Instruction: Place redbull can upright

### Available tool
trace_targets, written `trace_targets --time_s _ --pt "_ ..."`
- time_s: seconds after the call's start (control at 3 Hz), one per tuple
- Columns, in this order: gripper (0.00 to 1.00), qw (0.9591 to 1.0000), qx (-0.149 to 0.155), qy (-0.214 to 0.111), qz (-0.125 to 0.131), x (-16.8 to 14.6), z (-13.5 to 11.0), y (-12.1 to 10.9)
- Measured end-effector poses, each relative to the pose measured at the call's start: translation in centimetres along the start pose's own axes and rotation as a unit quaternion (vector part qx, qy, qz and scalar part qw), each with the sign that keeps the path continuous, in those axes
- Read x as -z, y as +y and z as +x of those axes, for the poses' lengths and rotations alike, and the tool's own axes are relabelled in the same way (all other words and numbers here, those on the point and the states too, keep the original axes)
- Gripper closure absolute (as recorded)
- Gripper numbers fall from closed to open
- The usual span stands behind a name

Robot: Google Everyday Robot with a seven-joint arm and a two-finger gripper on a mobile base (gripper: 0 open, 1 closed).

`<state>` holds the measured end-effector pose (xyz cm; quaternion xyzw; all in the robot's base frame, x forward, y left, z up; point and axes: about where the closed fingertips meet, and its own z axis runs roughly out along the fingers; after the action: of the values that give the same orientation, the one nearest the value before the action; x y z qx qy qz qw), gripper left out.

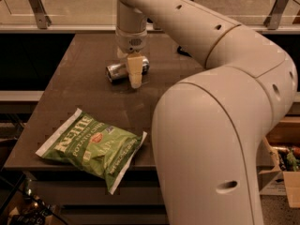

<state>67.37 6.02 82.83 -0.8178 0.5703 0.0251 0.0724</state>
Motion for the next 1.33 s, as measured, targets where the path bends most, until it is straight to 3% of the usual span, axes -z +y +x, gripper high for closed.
trace_targets --time_s 1.0,1.33 --pt "0.87 1.0000 0.001 -0.003 0.006 -0.85 -0.27 -0.63" --pt "1.00 1.0000 0.001 -0.003 0.006 -0.79 -0.29 -0.64"
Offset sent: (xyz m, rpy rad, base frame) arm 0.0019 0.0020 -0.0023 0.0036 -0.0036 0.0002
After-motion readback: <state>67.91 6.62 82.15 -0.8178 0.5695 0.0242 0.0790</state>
